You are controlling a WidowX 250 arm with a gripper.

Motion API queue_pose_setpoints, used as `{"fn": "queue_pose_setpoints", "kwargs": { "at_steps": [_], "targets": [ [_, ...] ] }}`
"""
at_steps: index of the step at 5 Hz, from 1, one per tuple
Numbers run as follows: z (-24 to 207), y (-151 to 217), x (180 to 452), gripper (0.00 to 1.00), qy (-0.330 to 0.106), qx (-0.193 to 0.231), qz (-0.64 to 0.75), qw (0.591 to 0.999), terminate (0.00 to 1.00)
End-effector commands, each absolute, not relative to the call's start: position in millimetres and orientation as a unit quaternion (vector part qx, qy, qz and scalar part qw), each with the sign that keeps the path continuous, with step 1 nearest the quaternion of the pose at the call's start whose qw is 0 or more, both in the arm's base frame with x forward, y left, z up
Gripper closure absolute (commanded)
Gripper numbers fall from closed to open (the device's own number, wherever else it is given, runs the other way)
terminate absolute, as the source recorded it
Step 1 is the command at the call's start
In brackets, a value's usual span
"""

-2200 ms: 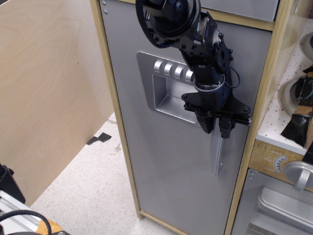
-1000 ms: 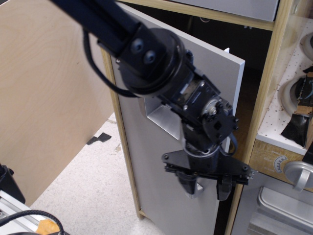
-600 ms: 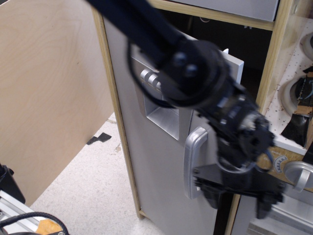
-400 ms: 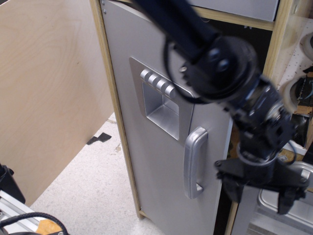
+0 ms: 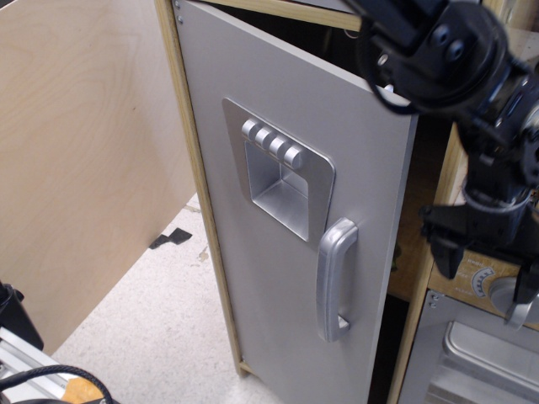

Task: Open fridge

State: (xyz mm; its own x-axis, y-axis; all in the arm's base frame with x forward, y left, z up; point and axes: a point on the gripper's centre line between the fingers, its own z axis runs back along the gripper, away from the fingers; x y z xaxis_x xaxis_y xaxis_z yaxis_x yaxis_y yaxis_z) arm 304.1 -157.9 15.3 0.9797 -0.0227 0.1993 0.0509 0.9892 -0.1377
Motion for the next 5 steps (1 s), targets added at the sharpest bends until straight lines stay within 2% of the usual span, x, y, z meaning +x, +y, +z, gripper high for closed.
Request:
{"fn": "queue_pose_setpoints", "kwargs": {
  "at_steps": [1, 2, 3, 4, 5],
  "targets": [
    [33, -136, 317, 0.0, -0.138, -0.064, -0.054, 0.987, 0.0],
    [29, -125, 311, 0.0, -0.139, -0.06, -0.065, 0.986, 0.0],
    [28, -115, 301, 0.0, -0.114, -0.063, -0.076, 0.989, 0.0],
    [33, -117, 280, 0.0, -0.099, -0.035, -0.071, 0.992, 0.0],
    [35, -109, 263, 0.0, -0.089, -0.037, -0.074, 0.993, 0.0]
  ]
}}
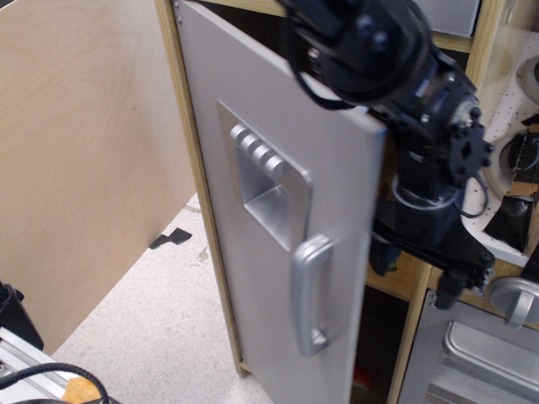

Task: Open fridge

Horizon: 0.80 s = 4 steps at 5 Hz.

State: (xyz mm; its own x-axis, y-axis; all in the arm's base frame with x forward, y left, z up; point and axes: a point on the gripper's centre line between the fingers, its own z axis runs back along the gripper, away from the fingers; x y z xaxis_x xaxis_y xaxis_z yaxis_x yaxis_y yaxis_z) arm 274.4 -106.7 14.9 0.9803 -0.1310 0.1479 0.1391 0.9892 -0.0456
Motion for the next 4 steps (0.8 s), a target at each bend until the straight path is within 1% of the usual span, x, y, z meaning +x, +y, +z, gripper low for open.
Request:
{"fn": "queue_pose_setpoints", "kwargs": {
  "at_steps": [1, 2, 4],
  "targets": [
    [43, -107, 250, 0.0, -0.07, -0.027, -0.054, 0.996, 0.0],
    [44, -93, 237, 0.0, -0.07, -0.02, -0.055, 0.996, 0.0],
    [41, -55, 219, 0.0, -0.071, -0.022, -0.068, 0.995, 0.0]
  ]
}}
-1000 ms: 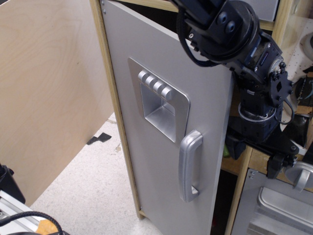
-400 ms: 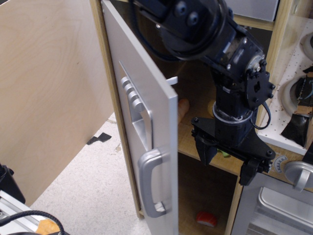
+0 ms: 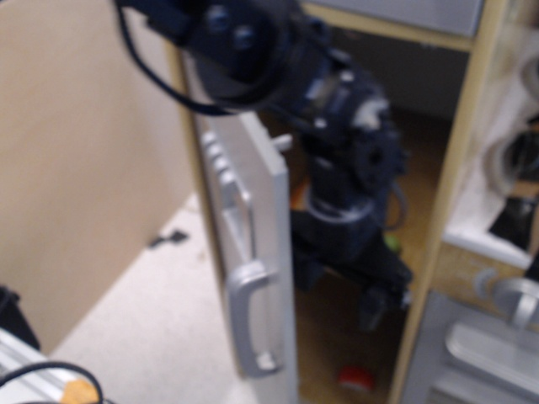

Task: Open fridge

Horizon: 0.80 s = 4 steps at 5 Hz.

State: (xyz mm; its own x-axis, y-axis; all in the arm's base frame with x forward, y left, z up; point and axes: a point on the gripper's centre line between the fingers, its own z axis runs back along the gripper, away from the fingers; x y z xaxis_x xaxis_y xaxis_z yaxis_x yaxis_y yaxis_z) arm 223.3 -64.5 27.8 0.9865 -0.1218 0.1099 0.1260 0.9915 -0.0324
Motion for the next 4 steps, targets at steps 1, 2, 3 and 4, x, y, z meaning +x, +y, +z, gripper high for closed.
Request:
{"fn": "queue_pose_setpoints", "kwargs": {
  "at_steps": [1, 2, 3, 4],
  "targets": [
    [41, -43, 212, 0.0, -0.073, -0.018, -0.071, 0.995, 0.0],
    [42, -30, 204, 0.0, -0.077, -0.013, -0.069, 0.995, 0.0],
    [43, -10, 198, 0.0, -0.083, -0.008, -0.075, 0.994, 0.0],
    [44, 11, 199, 0.0, -0.086, -0.016, -0.077, 0.993, 0.0]
  ]
}}
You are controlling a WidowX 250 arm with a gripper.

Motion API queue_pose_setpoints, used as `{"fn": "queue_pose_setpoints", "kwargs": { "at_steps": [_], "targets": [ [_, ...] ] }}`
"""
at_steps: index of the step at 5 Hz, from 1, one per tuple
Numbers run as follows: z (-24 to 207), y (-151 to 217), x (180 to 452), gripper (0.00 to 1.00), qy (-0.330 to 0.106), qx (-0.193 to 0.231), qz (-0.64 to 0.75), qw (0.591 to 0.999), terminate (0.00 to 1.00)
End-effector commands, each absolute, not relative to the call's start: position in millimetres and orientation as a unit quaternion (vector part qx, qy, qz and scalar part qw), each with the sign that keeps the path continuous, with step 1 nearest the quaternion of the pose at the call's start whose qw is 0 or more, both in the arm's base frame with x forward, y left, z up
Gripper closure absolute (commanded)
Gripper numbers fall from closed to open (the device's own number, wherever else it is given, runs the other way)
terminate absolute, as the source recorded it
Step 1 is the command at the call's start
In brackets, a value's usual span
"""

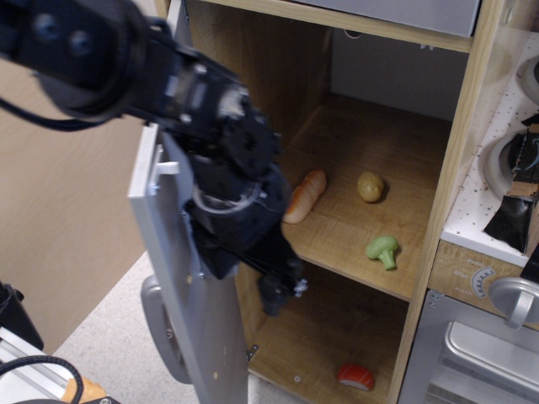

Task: Open fridge

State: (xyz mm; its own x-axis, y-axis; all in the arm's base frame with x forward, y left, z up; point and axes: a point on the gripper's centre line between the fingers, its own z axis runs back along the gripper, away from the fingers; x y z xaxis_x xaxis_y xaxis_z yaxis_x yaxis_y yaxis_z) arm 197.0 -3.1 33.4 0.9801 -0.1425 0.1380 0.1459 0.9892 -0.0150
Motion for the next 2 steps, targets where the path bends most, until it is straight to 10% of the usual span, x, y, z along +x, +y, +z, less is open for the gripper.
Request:
{"fn": "queue_pose_setpoints", "kwargs": {
  "at_steps": [1, 2],
  "targets": [
    [46, 24, 201, 0.0, -0.093, -0.008, -0.074, 0.993, 0.0],
    [53, 35, 201, 0.0, -0.09, 0.007, -0.057, 0.994, 1.0]
  ]
}}
